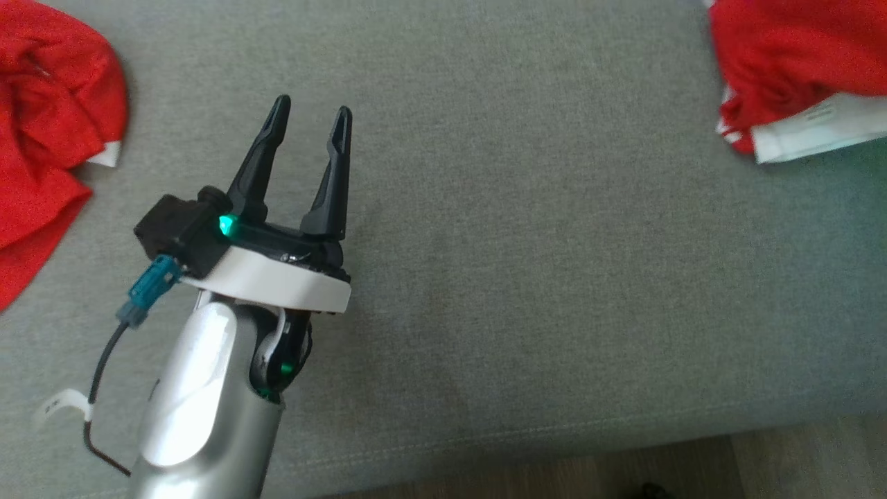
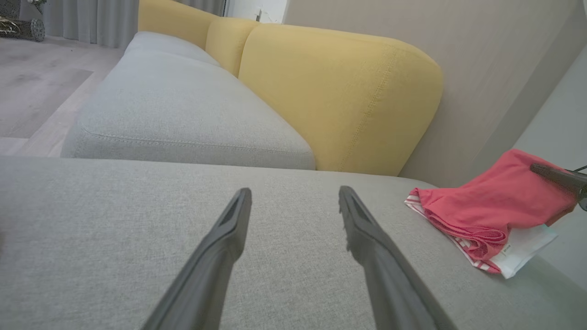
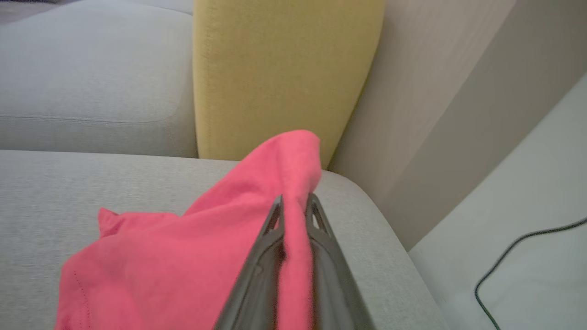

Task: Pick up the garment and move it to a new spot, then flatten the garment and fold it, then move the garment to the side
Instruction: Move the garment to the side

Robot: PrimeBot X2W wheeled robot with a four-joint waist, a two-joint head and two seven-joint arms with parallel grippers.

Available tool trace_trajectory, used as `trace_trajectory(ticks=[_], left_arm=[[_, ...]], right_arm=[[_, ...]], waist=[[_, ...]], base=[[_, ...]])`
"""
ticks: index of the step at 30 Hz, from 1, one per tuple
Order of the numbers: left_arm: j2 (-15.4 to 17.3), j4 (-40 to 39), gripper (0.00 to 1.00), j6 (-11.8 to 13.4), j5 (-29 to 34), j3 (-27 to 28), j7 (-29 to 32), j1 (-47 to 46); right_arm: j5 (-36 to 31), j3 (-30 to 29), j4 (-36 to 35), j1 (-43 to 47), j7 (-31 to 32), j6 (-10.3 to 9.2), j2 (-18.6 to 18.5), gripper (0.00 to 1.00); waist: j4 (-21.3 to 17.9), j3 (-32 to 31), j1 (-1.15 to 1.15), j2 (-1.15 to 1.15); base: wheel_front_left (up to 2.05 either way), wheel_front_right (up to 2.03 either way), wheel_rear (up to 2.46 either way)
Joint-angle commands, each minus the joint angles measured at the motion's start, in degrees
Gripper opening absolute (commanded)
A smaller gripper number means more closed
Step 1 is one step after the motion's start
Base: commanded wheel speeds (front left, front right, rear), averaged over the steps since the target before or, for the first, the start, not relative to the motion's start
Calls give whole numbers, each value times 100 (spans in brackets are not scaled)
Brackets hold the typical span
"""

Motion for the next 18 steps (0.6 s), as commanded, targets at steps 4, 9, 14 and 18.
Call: trace_trajectory(ticks=[4,9,14,18], left_arm=[[43,-164,100,-22,50,207,-29,-140],[43,-98,100,-47,73,250,-29,-115],[43,-13,100,-67,55,302,-29,-52],[43,46,100,-74,-3,326,-29,59]], right_arm=[[-76,-64,-227,-155,-5,-5,84,0],[-5,-191,-259,-141,15,-5,253,100],[-68,-142,-399,-40,-90,-5,325,100],[-115,8,-652,103,-190,-5,464,100]], waist=[[-70,159,-1,0],[-62,167,-1,0],[-10,30,-1,0],[58,-212,-1,0]], base=[[0,0,0],[0,0,0],[0,0,0],[0,0,0]])
